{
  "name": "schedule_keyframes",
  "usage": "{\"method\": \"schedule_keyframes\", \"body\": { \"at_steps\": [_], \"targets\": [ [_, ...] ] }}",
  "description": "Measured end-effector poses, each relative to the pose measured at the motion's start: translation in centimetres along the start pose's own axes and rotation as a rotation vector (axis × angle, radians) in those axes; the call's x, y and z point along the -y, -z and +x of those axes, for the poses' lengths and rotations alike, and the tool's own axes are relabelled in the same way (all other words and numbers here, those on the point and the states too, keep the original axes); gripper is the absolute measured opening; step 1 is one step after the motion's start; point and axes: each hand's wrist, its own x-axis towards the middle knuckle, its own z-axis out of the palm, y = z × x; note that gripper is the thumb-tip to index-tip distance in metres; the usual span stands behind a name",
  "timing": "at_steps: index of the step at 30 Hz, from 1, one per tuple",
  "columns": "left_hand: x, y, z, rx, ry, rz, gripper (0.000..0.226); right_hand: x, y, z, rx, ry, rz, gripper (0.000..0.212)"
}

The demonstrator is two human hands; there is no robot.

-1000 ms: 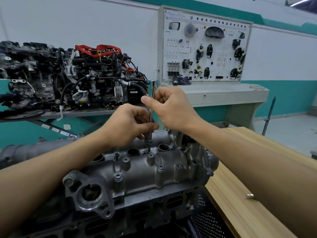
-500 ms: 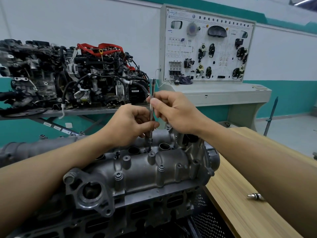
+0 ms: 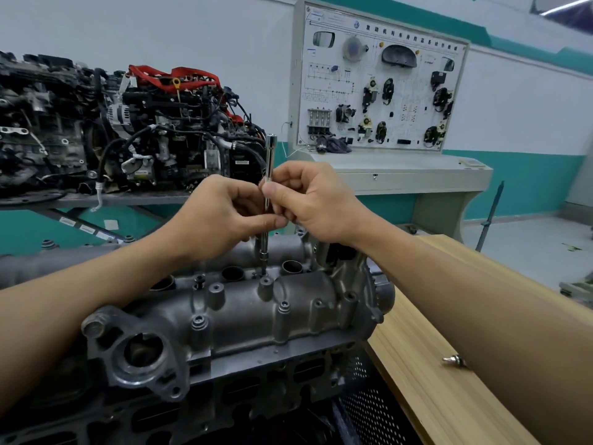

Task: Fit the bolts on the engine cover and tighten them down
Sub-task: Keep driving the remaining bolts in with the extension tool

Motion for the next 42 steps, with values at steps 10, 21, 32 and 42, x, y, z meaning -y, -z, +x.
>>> {"method": "schedule_keyframes", "body": {
  "at_steps": [10, 21, 32, 42],
  "targets": [
    [0.1, -0.1, 0.1, -0.021, 0.090, -0.062, 0.024, -0.1, 0.0, 0.3, -0.136, 0.030, -0.114, 0.014],
    [-0.2, 0.2, 0.0, 0.189, 0.160, -0.194, 0.017, -0.1, 0.1, 0.2, -0.034, 0.017, 0.042, 0.018],
    [0.3, 0.1, 0.2, 0.033, 0.096, -0.073, 0.016, -0.4, -1.1, 1.1, -0.278, 0.010, -0.152, 0.031],
    [-0.5, 0.8, 0.4, 0.202, 0.177, -0.164, 0.010, 0.6, 0.3, 0.6, 0.022, 0.018, -0.087, 0.020]
  ]
}}
